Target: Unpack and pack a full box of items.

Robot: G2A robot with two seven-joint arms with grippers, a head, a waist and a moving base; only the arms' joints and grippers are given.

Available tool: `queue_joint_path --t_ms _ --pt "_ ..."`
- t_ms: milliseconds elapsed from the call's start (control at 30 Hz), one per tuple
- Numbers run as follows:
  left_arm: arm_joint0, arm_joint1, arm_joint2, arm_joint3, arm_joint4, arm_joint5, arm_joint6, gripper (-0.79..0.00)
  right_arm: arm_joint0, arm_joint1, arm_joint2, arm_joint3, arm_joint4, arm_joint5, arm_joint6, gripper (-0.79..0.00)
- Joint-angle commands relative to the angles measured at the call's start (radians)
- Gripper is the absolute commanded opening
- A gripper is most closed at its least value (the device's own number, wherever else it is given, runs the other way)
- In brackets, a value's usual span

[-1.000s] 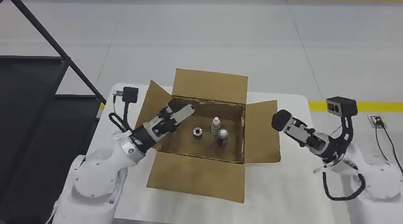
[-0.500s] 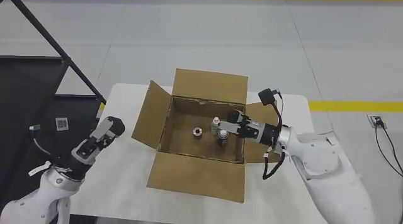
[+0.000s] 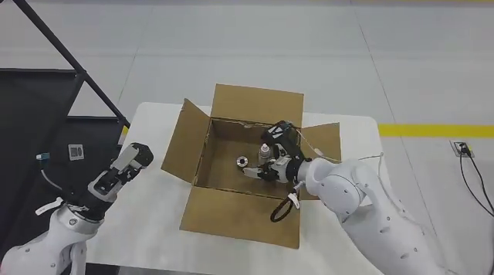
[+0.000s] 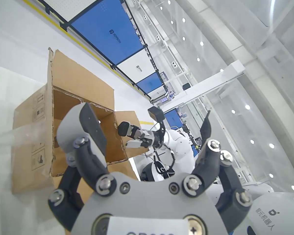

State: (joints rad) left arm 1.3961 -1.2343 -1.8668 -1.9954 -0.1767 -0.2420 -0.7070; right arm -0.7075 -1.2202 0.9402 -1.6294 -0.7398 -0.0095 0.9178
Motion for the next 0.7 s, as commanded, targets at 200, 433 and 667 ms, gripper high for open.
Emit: queue_joint_path --t_ms 200,433,667 --pt "0.0 0.0 0.0 0.0 0.0 0.0 0.0 0.0 0.16 -0.05 -0.139 0.189 -0.056 0.032 0.091 0.0" --pt "0.0 0.0 0.0 0.0 0.0 0.0 0.0 0.0 0.228 -0.086 -0.211 0.293 -0.096 0.081 0.12 0.0" --pt "0.0 0.0 0.0 0.0 0.0 0.0 0.0 0.0 0.251 -0.109 -0.251 0.378 -0.141 0.113 0.175 0.0"
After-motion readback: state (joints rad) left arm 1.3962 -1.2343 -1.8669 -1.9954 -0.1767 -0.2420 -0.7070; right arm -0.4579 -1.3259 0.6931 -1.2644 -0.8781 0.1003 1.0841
